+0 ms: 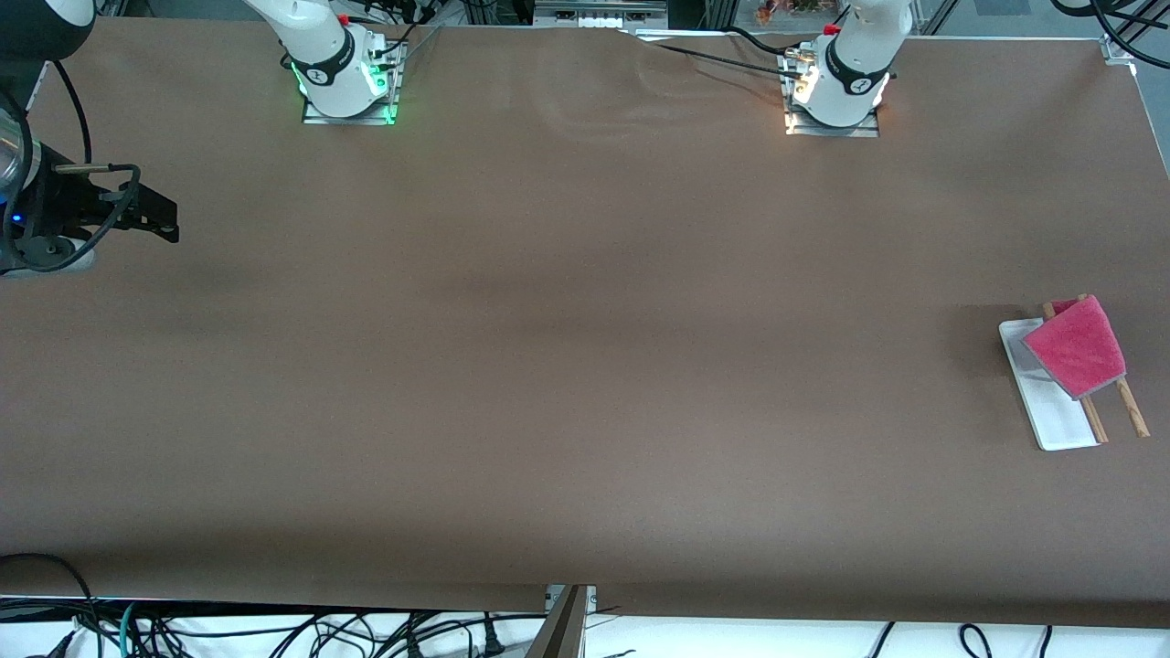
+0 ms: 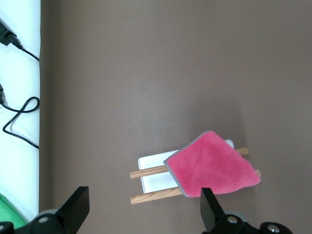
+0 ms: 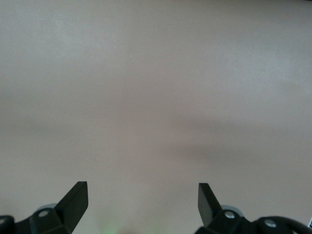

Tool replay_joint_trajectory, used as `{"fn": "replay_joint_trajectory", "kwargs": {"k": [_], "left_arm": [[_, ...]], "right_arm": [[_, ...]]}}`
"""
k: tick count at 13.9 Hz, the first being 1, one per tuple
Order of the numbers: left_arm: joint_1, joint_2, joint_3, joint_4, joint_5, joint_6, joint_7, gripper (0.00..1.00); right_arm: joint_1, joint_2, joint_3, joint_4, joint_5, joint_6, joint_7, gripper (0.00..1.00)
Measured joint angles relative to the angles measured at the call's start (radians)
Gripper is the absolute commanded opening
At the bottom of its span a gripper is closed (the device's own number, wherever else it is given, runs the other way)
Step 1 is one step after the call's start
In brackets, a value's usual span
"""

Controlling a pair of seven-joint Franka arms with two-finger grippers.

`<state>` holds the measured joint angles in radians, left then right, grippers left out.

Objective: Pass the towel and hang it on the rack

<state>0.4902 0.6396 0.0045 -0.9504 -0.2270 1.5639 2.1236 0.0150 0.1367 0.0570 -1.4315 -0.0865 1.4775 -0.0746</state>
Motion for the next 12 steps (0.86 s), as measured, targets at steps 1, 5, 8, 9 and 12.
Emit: {"fn": "replay_joint_trajectory", "kwargs": {"k": [1, 5, 8, 9, 12], "left_arm": [[-0.027, -0.024, 0.006, 0.001, 0.019, -0.009, -0.042, 1.0], [-0.163, -0.171, 0.023, -0.061, 0.119, -0.051, -0.293, 1.0], [-0.225, -0.357, 0.042, -0.246, 0.182, -0.044, -0.55, 1.0], [-0.247, -0.426, 0.05, -0.308, 0.199, -0.037, -0.638, 1.0], [-0.322, -0.624, 0.057, -0.477, 0.245, 0.035, -0.799, 1.0]], "right_arm": [[0.0, 0.0, 0.0, 0.0, 0.0, 0.0, 0.0, 1.0], [0.0, 0.0, 0.0, 0.0, 0.0, 0.0, 0.0, 1.0], [0.001, 0.001, 0.001, 0.001, 0.0, 0.0, 0.0, 1.0], [0.001, 0.001, 0.001, 0.002, 0.0, 0.0, 0.0, 1.0], [0.001, 0.001, 0.002, 0.003, 0.0, 0.0, 0.0, 1.0]]}}
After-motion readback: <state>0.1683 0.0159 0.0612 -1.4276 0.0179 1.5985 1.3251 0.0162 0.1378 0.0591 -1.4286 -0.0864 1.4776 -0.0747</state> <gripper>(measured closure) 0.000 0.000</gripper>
